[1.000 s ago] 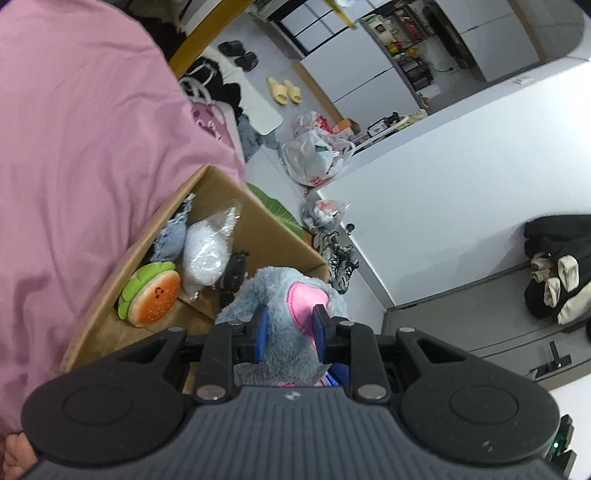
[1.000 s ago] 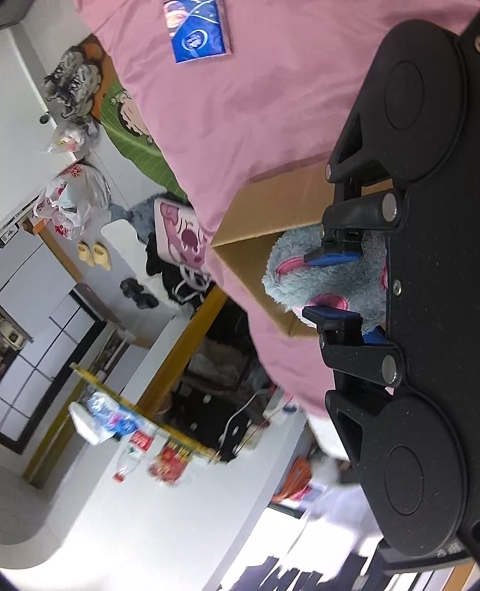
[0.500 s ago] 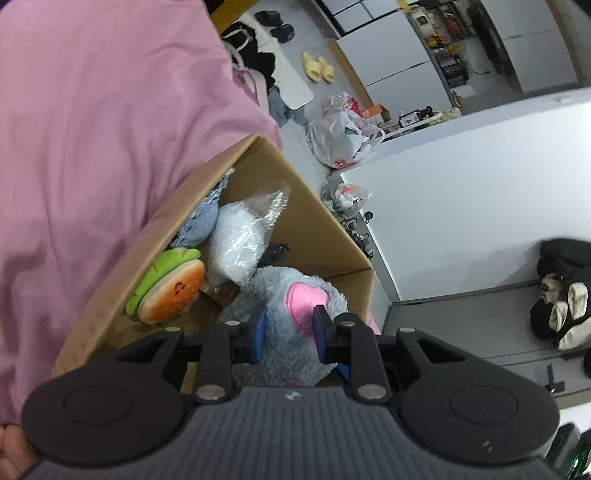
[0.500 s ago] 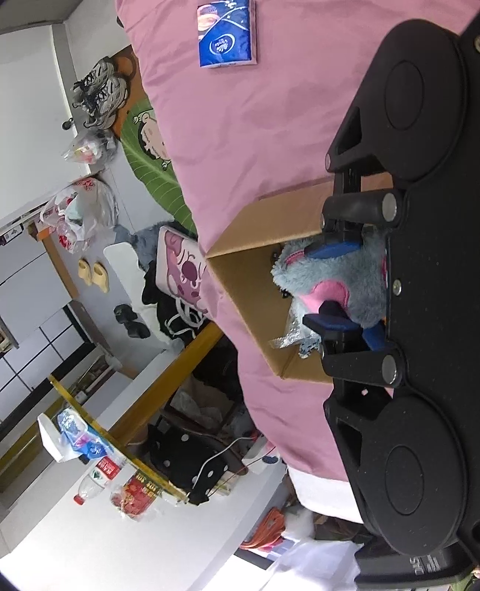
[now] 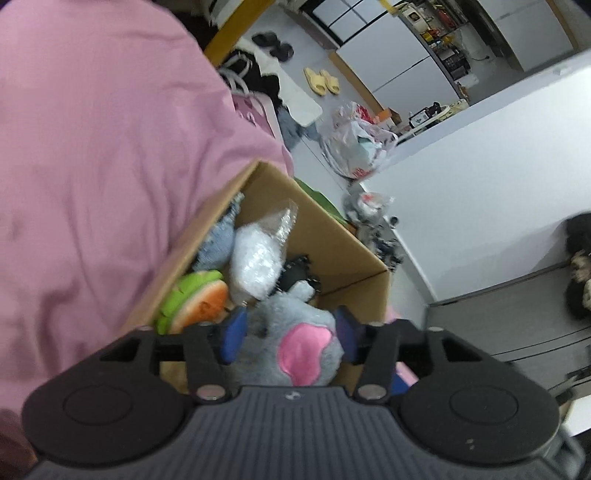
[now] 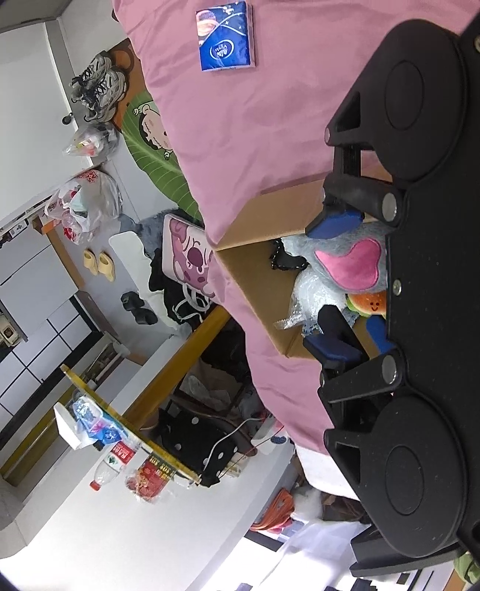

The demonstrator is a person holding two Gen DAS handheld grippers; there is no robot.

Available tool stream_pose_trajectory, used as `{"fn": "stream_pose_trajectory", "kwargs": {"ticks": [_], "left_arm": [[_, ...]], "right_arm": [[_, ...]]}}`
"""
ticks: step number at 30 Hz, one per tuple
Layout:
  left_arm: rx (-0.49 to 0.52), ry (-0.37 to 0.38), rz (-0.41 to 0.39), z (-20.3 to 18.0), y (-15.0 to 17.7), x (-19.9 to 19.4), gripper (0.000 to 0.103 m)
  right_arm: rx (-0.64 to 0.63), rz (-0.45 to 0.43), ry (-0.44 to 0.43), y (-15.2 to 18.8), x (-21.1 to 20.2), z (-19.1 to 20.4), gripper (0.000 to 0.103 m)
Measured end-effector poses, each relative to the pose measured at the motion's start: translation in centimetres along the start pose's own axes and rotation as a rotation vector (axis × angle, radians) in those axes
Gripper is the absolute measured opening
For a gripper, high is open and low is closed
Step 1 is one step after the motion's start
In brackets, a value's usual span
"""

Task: Organize soft objects
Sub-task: 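Open both tools to drop the grey heart plush into the box, then move the left tool to the blue tissue pack while the right tool approaches the white pouch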

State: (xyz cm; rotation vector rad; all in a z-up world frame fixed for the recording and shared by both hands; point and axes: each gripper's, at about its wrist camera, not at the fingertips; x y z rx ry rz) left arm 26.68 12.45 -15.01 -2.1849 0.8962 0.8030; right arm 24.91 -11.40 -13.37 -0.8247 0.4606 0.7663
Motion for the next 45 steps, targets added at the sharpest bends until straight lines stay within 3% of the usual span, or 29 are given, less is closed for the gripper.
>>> {"fn": "stream_pose_trajectory", "kwargs": {"ticks": [6,24,33,40,45], "left_arm": [[0.081,-0.042,-0.048,-1.5,1.0,-2.2,0.073],[0.312,-0.084,-0.125,-7.7,5.2,-7.8,0.086],[0.439,-0.152,-0.156,-11.3,8.0,-8.9,0.093],[0.483,-0.181,-0.17,-12.8,9.8,-9.3,0.103],[0.477,-0.189,-0.174,-13.5,10.8,-9.1,0.103]], "right_arm": [[-0.001,-0.017,-0.006,0.1,-1.9,-0.2,0.068],[0.0,-0.097,-0.033,0.1,-8.8,-3.7,0.088],[-0.005,-0.143,-0.057,0.0,-12.1,-6.9,0.098],[-0.027,-0.183,-0.084,-0.1,-14.4,-8.8,0.103],[-0.016,-0.214,-0.081,-0.3,-15.4,-10.6,0.103]]}}
Point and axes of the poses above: each gripper's, at about its wrist camera, not at the fingertips, and x roughly the way its jaws point, z to its left, y to its underside, and after that the axes turned 1 degree about z, right-handed
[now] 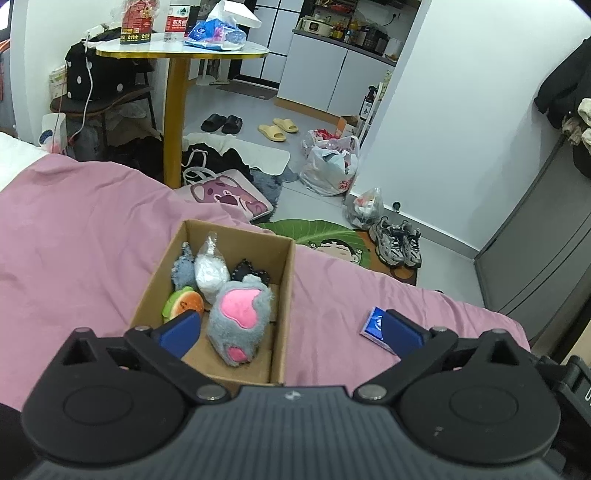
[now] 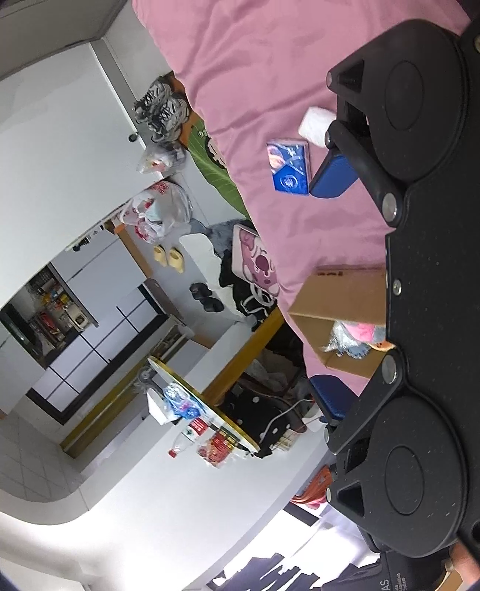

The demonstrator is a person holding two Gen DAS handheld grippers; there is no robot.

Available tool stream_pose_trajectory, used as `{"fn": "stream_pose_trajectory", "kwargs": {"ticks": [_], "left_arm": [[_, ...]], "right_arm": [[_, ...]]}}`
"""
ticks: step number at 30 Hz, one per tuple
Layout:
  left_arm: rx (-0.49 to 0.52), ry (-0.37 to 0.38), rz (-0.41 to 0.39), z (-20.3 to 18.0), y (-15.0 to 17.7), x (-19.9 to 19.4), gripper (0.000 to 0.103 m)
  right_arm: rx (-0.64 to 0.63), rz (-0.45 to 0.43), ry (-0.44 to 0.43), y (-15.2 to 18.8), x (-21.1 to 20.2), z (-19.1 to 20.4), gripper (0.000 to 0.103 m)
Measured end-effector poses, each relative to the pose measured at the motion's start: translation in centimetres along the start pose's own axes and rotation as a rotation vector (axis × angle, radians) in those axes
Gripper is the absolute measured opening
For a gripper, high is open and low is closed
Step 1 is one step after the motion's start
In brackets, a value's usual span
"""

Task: Organize soft objects
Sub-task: 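Move the left tool to the blue tissue pack while the right tool approaches the white pouch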

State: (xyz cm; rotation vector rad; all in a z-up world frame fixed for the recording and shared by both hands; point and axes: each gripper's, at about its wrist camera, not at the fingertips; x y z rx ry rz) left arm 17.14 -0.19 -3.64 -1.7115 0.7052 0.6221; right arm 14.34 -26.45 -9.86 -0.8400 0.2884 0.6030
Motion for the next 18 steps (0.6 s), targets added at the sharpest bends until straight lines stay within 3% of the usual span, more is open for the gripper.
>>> {"fn": "stream_pose_trajectory", "kwargs": {"ticks": [13,18], "left_arm": [[0.027,-0.003,-0.019,-3.2,1.0,-0.2,0.103],[0.03,-0.013,-0.025,-4.2,1.3,0.1,0.103]], "right_arm": [[0.078,-0.041,0.039,0.2,-1.7,-4.9,0.103],[0.14,-0.029,0.095,0.4,-1.3,-6.5,0.103]]}}
Point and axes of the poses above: each gripper's, at about its wrist camera, not at the fingertips, and x roughly the way its jaws point, z to its left, y to its underside, and after that the axes turned 1 degree about z, right-handed
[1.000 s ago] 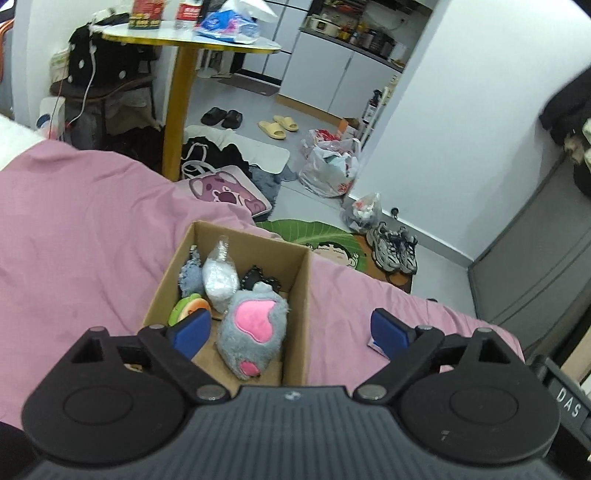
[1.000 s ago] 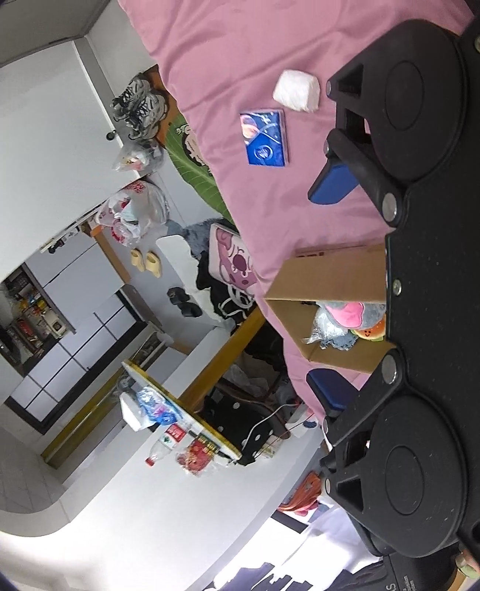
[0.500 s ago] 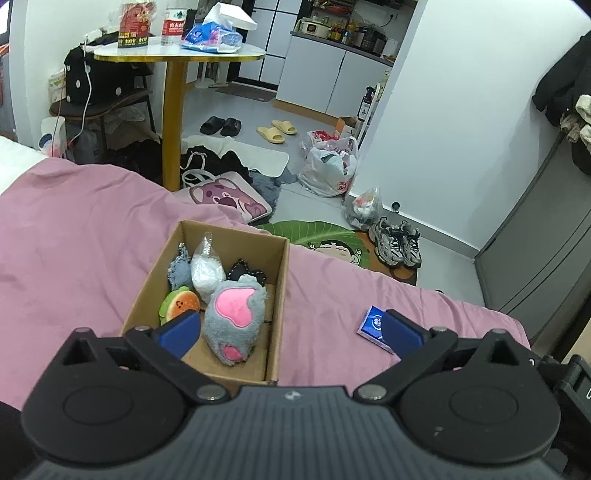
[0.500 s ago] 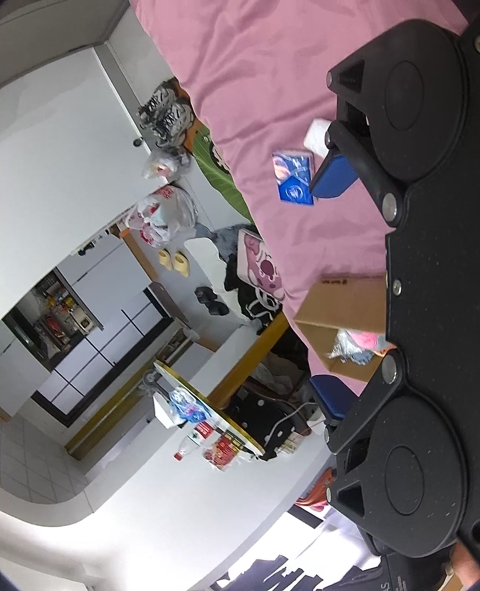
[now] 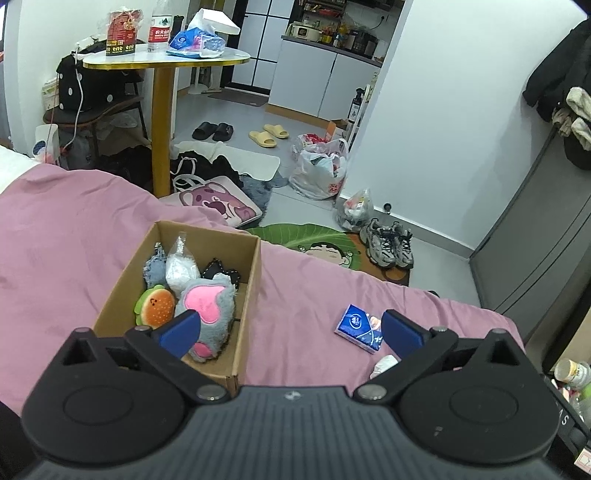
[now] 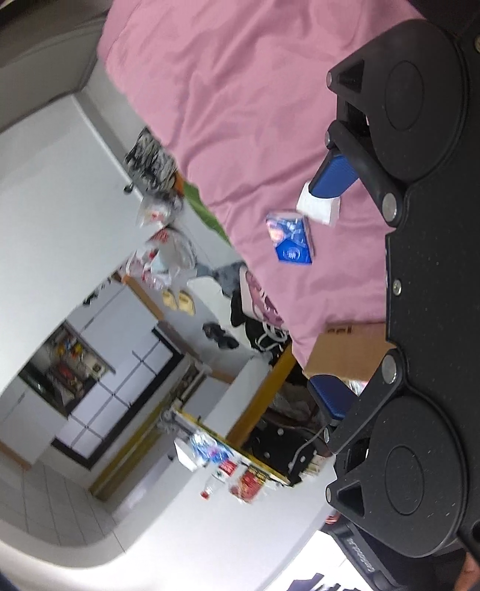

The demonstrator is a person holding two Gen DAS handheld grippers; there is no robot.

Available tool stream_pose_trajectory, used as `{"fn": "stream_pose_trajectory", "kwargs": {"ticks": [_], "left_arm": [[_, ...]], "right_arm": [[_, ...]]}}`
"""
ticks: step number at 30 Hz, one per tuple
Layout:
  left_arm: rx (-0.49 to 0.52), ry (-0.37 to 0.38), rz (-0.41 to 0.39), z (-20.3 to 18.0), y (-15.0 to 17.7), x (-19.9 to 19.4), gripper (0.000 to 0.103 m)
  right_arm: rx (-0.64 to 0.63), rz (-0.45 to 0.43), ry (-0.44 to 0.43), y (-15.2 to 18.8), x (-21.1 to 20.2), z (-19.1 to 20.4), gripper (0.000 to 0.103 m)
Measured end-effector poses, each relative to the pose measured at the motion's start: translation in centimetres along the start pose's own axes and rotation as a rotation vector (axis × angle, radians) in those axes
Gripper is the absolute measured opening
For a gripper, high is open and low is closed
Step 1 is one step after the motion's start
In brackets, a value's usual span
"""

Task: Organize soft objects
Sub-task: 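Move the left tool to the blue tissue pack while the right tool approaches the white pouch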

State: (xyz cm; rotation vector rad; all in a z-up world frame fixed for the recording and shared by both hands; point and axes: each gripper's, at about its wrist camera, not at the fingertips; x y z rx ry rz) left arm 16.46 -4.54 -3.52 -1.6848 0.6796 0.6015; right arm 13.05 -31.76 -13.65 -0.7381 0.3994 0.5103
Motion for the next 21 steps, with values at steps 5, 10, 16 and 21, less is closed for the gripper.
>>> {"fn": "stream_pose_trajectory", "kwargs": {"ticks": [5,10,16,21], "left_arm": [[0.043,-0.049,0.011,-1.6,0.1,0.5,0.103],[0.072,-0.059,0.055,-3.0,0.4,1.7,0.103],[0.083,-0.076,0.085,-3.8,0.7,3.6,0.103],[0.093,-0.053,0.096,-4.3,0.5,5.1,0.103]], "right_arm": [[0.066,0.013,0.022,-0.1,0.3,-1.6,0.103],[0.095,0.044,0.061,0.1,1.2,-2.5,0.101],[0.126,0.069,0.059,0.2,2.3,-3.2,0.09],[0.153,0.101,0.055,0.1,4.0,-3.8,0.079]]}}
Point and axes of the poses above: each gripper's, at about its wrist camera, not at the fingertips, and x roughly the way its jaws point, z to its left, y to its underside, and after that the axes turned 1 degree about z, right-handed
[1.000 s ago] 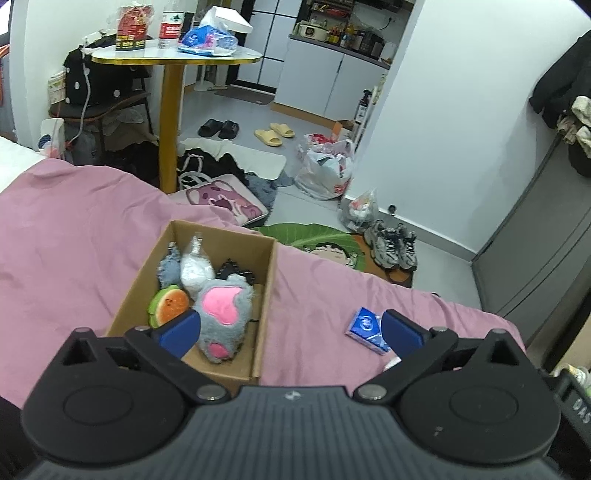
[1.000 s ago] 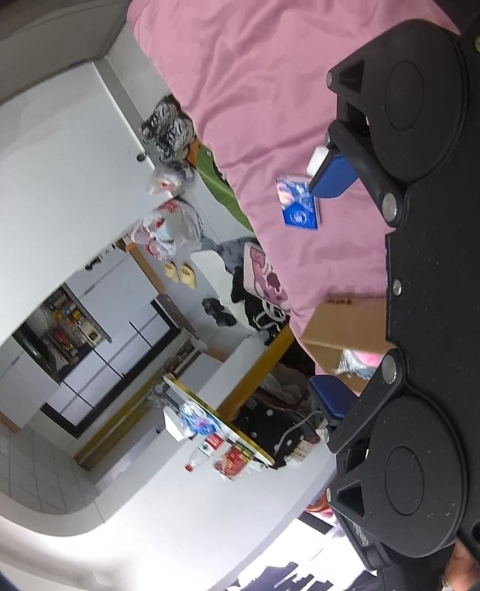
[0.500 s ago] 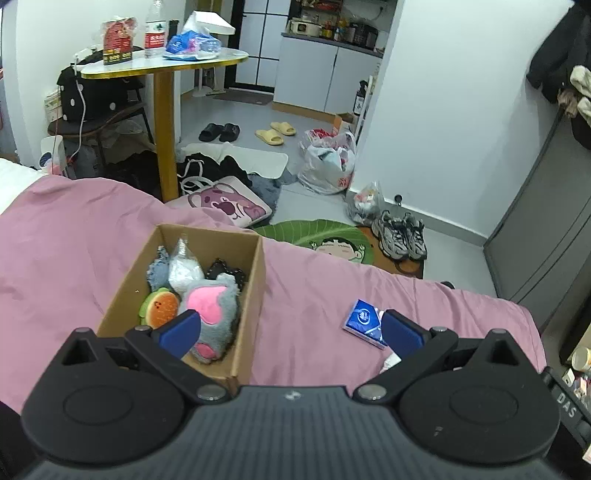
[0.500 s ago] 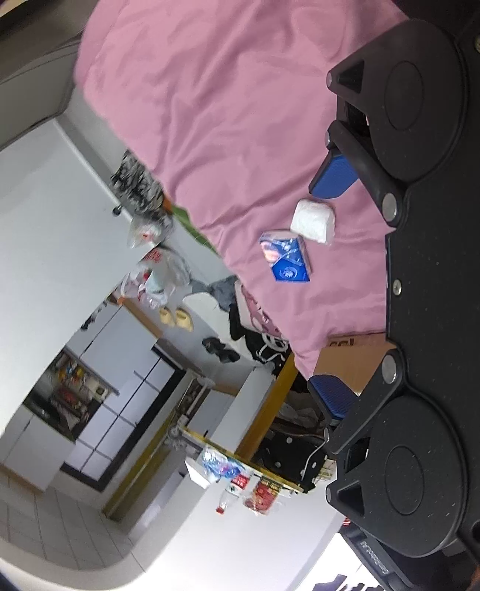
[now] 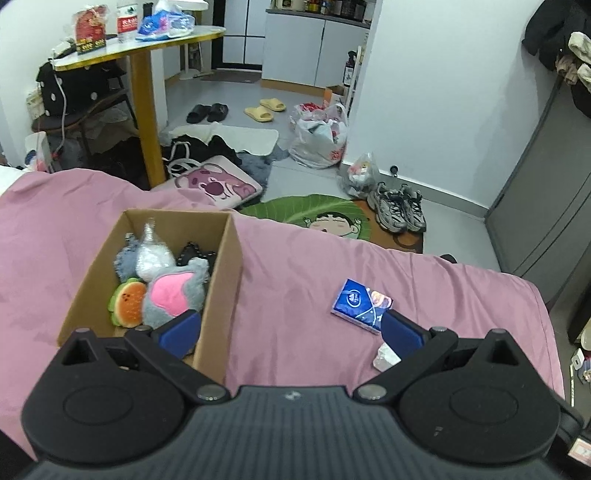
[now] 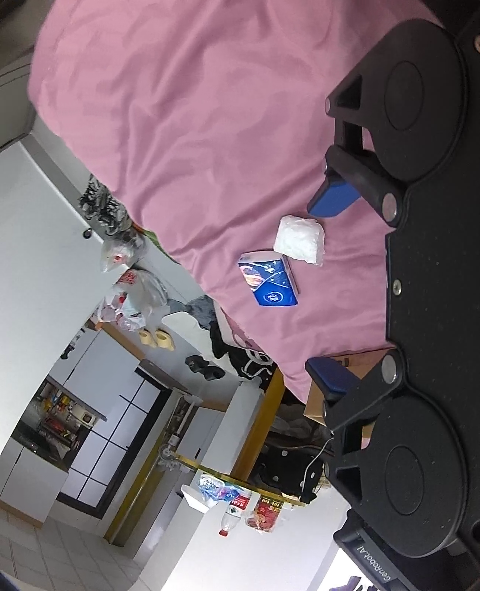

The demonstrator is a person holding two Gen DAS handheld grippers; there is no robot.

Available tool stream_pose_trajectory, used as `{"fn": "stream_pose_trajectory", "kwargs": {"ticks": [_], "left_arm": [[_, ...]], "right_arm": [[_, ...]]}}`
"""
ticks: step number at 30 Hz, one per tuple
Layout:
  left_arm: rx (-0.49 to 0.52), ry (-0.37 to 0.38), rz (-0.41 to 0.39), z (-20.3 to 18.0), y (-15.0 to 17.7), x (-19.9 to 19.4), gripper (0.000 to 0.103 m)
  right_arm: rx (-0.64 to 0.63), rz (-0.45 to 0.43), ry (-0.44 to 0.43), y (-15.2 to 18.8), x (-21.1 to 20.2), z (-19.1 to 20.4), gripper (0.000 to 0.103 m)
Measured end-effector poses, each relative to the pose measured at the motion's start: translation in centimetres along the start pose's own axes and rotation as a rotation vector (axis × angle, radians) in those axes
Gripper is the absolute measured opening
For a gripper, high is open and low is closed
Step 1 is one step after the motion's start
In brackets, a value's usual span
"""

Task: Organize soft objects
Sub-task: 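Move the left tool to the blue tissue pack while the right tool approaches the white pouch, then grasp the blue tissue pack with the left tool while the right tool grasps the white pouch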

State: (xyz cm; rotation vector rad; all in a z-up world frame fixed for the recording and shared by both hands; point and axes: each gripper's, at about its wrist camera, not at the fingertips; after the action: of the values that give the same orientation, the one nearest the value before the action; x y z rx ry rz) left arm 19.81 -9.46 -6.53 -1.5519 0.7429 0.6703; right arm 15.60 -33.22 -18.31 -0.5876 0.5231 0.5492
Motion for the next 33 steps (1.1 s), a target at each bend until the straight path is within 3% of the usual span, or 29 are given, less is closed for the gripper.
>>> {"fn": "stream_pose_trajectory", "kwargs": {"ticks": [6,19,20,21,22,33], "left_arm": [[0.018,0.016,0.0,-0.7,-0.1,1.7,0.103],[-0.027,0.066,0.051,-1.6,-0.9,6.3,0.092],[-0.029,0.072,0.055,-1.7,-0.9,6.7,0.092],[-0.03,0.077,0.061,-1.9,-0.9,7.3,0.092],[-0.028,0.078,0.068,-2.1,-1.0,7.7,0.092],[0.002,0.107,0.14,-4.7,-1.3,14.0,0.092]], "right_arm": [[0.042,0.04,0.021,-0.3,2.9,-0.5,0.073],[0.085,0.113,0.084,-0.6,7.0,-2.3,0.065],[0.087,0.11,0.091,-0.7,7.2,-2.4,0.054],[0.088,0.107,0.098,-0.8,7.5,-2.6,0.037],[0.087,0.106,0.104,-0.9,7.6,-2.7,0.034],[0.092,-0.031,0.158,-1.8,6.6,-4.5,0.033]]}}
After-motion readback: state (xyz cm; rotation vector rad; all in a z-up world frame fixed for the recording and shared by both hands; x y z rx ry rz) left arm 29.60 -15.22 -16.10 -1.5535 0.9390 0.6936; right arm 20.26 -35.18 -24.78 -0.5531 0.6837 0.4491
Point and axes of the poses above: each gripper's, at about its wrist camera, not at the fingertips, and x roughly the way its jaws point, z to its left, y to its underside, and after that the axes turned 1 degree about z, right-handed
